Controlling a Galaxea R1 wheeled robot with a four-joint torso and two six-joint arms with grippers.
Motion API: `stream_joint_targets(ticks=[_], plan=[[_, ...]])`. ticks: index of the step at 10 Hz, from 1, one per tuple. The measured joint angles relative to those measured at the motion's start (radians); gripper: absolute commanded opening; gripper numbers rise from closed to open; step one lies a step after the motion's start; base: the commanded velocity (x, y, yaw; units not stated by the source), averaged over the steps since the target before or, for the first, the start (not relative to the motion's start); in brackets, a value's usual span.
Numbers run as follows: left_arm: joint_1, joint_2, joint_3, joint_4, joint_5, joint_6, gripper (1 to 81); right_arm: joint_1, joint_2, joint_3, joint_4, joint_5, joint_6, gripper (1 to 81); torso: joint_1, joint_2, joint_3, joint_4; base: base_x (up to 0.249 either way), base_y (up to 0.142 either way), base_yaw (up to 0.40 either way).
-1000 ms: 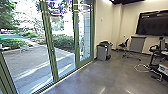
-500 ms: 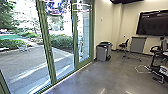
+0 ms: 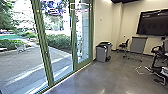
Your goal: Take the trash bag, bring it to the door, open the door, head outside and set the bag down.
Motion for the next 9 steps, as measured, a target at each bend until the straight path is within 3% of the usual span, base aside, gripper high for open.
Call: stream_joint_targets(ticks=[5, 9], plan=[[0.0, -0.001, 0.0, 0.0, -0.002, 0.0, 1.0, 0.0, 0.006, -0.009, 0.0, 0.0, 0.0, 81.1, 0.0, 0.0, 0.0, 0.0, 0.167, -0.095, 0.0], [0.0, 0.0, 0.0, 0.0, -0.002, 0.0, 1.0, 0.0, 0.055, -0.101, -0.002, 0.0, 0.0, 81.1, 0.0, 0.0, 0.0, 0.0, 0.17, -0.082, 0.0]])
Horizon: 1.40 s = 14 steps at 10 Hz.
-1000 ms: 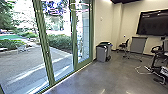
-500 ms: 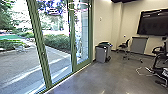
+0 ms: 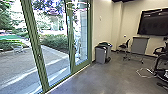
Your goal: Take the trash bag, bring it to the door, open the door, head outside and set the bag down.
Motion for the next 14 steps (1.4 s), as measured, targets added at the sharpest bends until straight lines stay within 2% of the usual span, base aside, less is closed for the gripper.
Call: stream_joint_targets(ticks=[9, 14], plan=[[0.0, -0.006, 0.002, 0.0, -0.011, 0.0, 1.0, -0.005, 0.013, -0.004, -0.004, 0.001, 0.0, 81.1, -0.001, 0.0, 0.0, 0.0, 0.17, -0.007, 0.0], [0.001, -0.011, 0.0, 0.0, -0.012, 0.0, 1.0, -0.005, 0.014, -0.004, -0.004, 0.001, 0.0, 81.1, -0.001, 0.0, 0.0, 0.0, 0.17, -0.066, 0.0]])
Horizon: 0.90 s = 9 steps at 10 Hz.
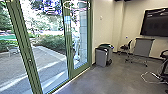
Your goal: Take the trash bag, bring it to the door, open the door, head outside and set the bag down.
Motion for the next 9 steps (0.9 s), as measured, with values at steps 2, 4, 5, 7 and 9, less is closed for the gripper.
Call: stream_joint_targets(ticks=[2, 4, 5, 7, 9], plan=[[0.001, 0.003, 0.0, 0.0, 0.001, 0.0, 1.0, -0.003, 0.0, 0.0, 0.0, -0.001, 0.0, 81.1, 0.0, 0.0, 0.0, 0.0, 0.169, -0.072, 0.0], [0.001, 0.003, 0.0, 0.0, 0.0, 0.0, 1.0, -0.003, 0.001, 0.0, -0.001, -0.001, 0.0, 81.1, 0.0, 0.0, 0.0, 0.0, 0.167, -0.073, 0.0], [0.001, 0.002, 0.0, 0.0, 0.0, 0.0, 1.0, -0.003, 0.001, 0.0, -0.001, -0.001, 0.0, 81.1, 0.0, 0.0, 0.0, 0.0, 0.163, -0.074, 0.0], [0.002, -0.001, 0.0, 0.007, -0.01, 0.0, 1.0, -0.003, 0.001, 0.0, -0.002, -0.001, 0.0, 81.1, 0.0, 0.0, 0.0, 0.0, 0.163, -0.074, 0.0], [0.01, -0.003, 0.0, 0.042, -0.051, 0.0, 1.0, -0.003, 0.003, -0.003, -0.013, -0.001, 0.0, 81.1, 0.0, 0.0, 0.0, 0.0, 0.163, -0.074, 0.0]])
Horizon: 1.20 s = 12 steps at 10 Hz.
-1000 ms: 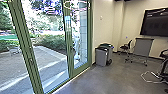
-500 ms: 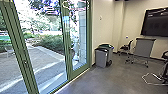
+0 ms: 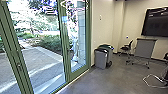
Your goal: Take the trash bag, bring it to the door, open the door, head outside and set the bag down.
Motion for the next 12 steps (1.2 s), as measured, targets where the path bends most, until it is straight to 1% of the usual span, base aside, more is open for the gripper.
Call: stream_joint_targets(ticks=[4, 6, 12], plan=[[0.03, 0.0, 0.0, 0.018, -0.031, 0.0, 1.0, -0.009, 0.036, -0.069, -0.006, 0.009, 0.0, 81.1, 0.0, 0.0, 0.0, 0.0, 0.163, -0.074, 0.0], [0.028, 0.003, 0.0, 0.018, -0.036, 0.0, 1.0, -0.011, 0.066, -0.071, -0.018, 0.012, 0.0, 81.1, 0.0, 0.0, 0.0, 0.0, 0.162, -0.075, 0.0], [0.029, 0.002, 0.0, 0.02, -0.037, 0.0, 1.0, -0.011, 0.058, -0.077, -0.021, 0.015, -0.003, 81.1, 0.0, 0.0, 0.0, 0.0, 0.148, -0.072, 0.0]])
